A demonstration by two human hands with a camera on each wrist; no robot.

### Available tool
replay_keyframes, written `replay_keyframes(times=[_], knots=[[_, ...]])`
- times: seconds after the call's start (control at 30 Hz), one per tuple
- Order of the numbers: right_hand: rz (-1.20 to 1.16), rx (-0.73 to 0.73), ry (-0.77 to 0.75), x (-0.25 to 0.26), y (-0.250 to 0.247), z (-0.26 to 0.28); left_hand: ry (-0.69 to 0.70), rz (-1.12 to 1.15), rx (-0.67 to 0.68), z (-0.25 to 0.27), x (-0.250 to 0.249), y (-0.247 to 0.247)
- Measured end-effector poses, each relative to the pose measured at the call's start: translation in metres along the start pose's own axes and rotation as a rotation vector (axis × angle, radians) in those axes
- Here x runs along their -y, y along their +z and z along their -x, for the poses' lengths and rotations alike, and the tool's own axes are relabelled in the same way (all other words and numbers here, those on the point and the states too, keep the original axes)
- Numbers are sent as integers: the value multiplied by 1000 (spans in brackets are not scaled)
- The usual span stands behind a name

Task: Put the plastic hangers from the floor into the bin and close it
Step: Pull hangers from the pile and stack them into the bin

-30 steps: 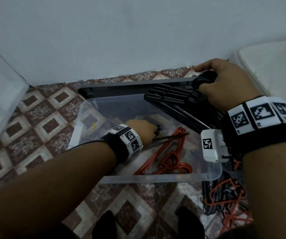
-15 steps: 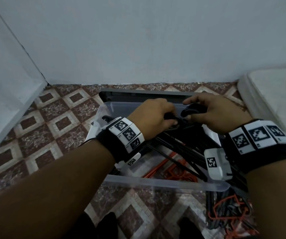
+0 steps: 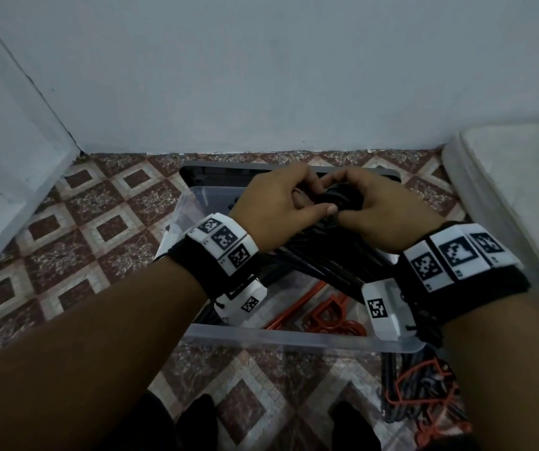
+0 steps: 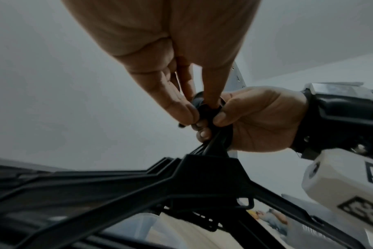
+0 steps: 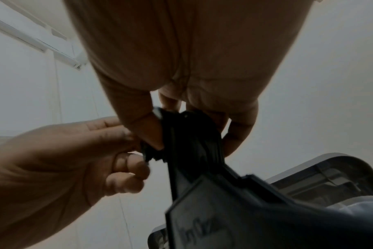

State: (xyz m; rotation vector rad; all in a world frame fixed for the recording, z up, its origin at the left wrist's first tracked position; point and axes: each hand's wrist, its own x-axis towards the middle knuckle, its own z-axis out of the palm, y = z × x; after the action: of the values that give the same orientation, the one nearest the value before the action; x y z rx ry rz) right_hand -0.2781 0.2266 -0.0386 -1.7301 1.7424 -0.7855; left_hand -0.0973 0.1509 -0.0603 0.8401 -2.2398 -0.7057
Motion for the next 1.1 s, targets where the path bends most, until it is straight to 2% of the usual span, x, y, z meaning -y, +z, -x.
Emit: replay_keyframes(times=[0.07, 0.13, 0.2, 0.3, 0.37, 0.47, 0.57, 0.67, 0.73, 0.8, 0.9, 1.1], knots=[[1, -103, -18, 3, -1, 1, -17, -78, 100, 1, 16, 1], [-29, -141, -47, 7, -5, 2, -8, -395, 288, 4, 39, 2], [-77, -137, -89, 13, -7, 4, 20, -618, 394, 8, 54, 5], [-133, -164, -135, 13, -6, 3, 52, -556, 390, 7, 61, 11], [-187, -237, -139, 10, -7, 1, 46, -480, 340, 5, 59, 14], [-263, -344, -147, 7, -11, 0, 55, -505, 278, 4, 53, 13], [-286, -302, -181, 2, -16, 0, 75, -530, 285, -2, 50, 4], [-21, -204, -113, -11, -29, 4, 46, -533, 250, -7, 55, -16], [279, -121, 17, -25, -35, 8, 11, -514, 236, -8, 61, -28], [500, -130, 135, -37, -32, 8, -20, -466, 244, -9, 64, -35], [573, -168, 138, -44, -21, 2, -45, -423, 271, -7, 68, -37], [658, -49, 211, -50, -1, -9, -141, -447, 394, 5, 81, -22]])
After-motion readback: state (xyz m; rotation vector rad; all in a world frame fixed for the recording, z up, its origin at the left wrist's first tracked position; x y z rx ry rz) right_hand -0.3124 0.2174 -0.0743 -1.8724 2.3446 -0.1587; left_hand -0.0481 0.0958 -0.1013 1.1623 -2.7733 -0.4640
